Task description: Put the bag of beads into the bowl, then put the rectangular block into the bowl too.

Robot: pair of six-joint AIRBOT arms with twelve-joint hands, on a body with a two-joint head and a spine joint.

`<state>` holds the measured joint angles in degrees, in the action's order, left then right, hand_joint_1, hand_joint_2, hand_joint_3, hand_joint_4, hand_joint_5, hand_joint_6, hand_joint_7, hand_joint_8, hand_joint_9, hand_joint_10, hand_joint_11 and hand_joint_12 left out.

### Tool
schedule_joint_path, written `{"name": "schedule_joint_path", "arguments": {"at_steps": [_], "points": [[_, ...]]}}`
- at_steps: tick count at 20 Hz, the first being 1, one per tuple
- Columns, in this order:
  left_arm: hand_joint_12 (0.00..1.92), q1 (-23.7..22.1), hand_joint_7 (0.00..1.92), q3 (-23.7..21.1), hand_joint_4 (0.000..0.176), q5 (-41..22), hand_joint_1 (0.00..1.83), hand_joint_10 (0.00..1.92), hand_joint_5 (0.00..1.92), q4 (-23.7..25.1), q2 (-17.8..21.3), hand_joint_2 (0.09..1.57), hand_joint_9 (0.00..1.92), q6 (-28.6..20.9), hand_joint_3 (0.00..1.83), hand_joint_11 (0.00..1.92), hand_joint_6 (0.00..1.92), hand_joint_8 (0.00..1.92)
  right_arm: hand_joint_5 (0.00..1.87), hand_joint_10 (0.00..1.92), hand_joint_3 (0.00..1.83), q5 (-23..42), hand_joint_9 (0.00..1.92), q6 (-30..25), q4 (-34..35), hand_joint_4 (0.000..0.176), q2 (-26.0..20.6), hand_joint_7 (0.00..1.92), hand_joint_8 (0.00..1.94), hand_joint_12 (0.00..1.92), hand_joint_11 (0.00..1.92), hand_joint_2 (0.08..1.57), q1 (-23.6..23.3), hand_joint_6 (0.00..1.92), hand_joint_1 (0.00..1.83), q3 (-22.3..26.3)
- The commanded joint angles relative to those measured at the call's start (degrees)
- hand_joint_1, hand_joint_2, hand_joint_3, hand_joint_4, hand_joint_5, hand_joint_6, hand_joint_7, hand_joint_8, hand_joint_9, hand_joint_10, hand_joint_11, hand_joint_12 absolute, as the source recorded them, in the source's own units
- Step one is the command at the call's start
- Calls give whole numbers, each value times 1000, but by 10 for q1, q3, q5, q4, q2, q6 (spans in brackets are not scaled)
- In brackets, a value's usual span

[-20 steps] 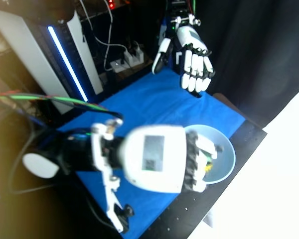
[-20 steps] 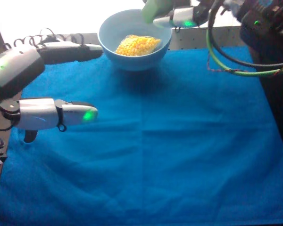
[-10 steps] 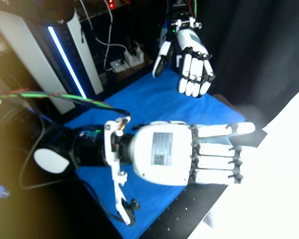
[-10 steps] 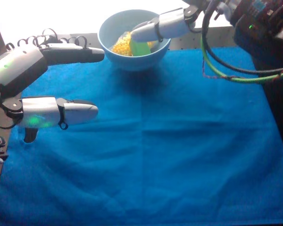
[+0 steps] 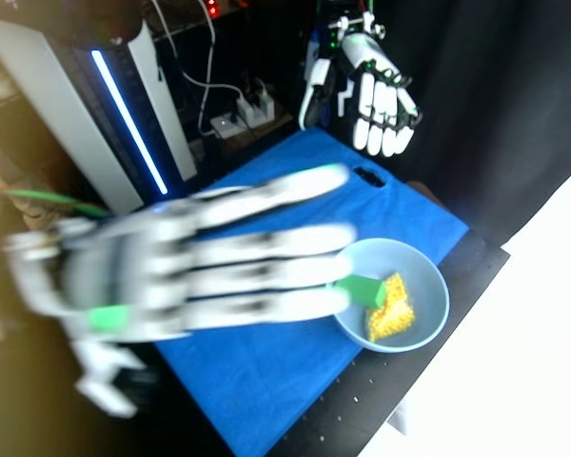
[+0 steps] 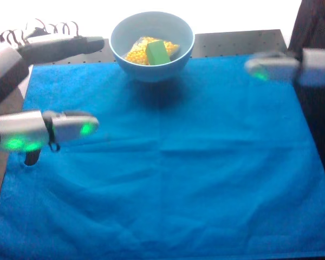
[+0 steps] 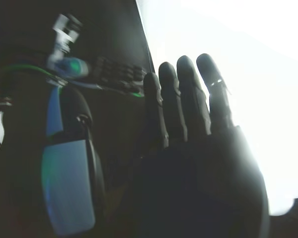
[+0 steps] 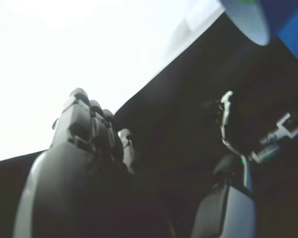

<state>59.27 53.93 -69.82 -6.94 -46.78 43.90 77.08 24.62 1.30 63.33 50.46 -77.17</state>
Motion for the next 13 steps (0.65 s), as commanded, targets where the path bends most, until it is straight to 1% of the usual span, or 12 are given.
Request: {"name": "schedule_joint_path", "arguments": {"at_steps": [1, 2, 3, 4, 5, 6, 7, 8, 9, 10, 12, 13], "points": [[612, 4, 131, -3, 63, -94, 726, 0, 123, -16, 7, 932, 157, -2, 0, 0, 0, 0, 9, 0, 0, 111, 0, -2, 29, 167, -6, 18, 3, 0, 0, 789, 11, 2, 638, 12], [450, 18, 25, -9, 134, -111, 637, 1, 35, -22, 11, 879, 58, -2, 0, 0, 0, 0, 1, 0, 0, 137, 0, -2, 44, 169, -17, 3, 0, 0, 0, 798, 40, 0, 617, 29], [335, 34, 4, -18, 156, -132, 607, 0, 6, -32, 15, 840, 11, 0, 0, 0, 0, 0, 0, 0, 0, 160, 0, -2, 61, 175, -25, 6, 2, 0, 0, 794, 68, 0, 642, 46], [183, 51, 0, -26, 139, -151, 555, 0, 0, -42, 19, 841, 1, 4, 0, 0, 0, 0, 3, 0, 0, 180, 0, -2, 77, 176, -30, 0, 0, 0, 0, 770, 91, 1, 687, 58], [155, 65, 0, -33, 78, -170, 462, 0, 0, -52, 22, 854, 0, 10, 0, 0, 0, 0, 1, 0, 0, 193, 0, -2, 91, 176, -31, 2, 1, 0, 0, 771, 109, 0, 705, 68], [106, 82, 0, -41, 35, -193, 412, 0, 0, -64, 25, 918, 0, 14, 9, 0, 0, 0, 4, 0, 0, 207, 0, -2, 105, 176, -32, 0, 0, 0, 0, 785, 131, 2, 740, 79], [121, 88, 0, -44, 67, -203, 398, 0, 0, -69, 25, 942, 0, 14, 8, 0, 0, 0, 4, 0, 0, 213, 0, -2, 113, 176, -32, 0, 0, 0, 0, 795, 141, 1, 726, 83], [71, 95, 0, -46, 131, -216, 471, 0, 0, -75, 25, 938, 0, 14, 2, 0, 0, 0, 20, 0, 5, 225, 0, -2, 128, 176, -33, 0, 0, 0, 0, 804, 159, 7, 712, 92], [58, 97, 0, -48, 164, -224, 505, 0, 0, -78, 25, 900, 0, 14, 0, 0, 0, 0, 15, 0, 9, 234, 0, -2, 139, 176, -33, 0, 0, 0, 0, 816, 170, 4, 700, 97], [235, 97, 0, -49, 172, -232, 451, 0, 0, -79, 23, 878, 0, 15, 18, 0, 0, 0, 9, 0, 7, 239, 0, -2, 151, 176, -33, 0, 0, 0, 0, 816, 179, 1, 675, 102], [261, 97, 0, -50, 176, -243, 404, 0, 0, -80, 23, 942, 0, 17, 28, 0, 0, 0, 1, 0, 8, 239, 0, -2, 154, 176, -33, 0, 0, 0, 0, 824, 180, 0, 646, 100], [326, 97, 0, -48, 176, -241, 405, 0, 0, -78, 23, 983, 0, 17, 13, 0, 0, 0, 0, 0, 10, 239, 0, -2, 155, 176, -32, 9, 3, 0, 0, 832, 180, 0, 610, 98]]}}
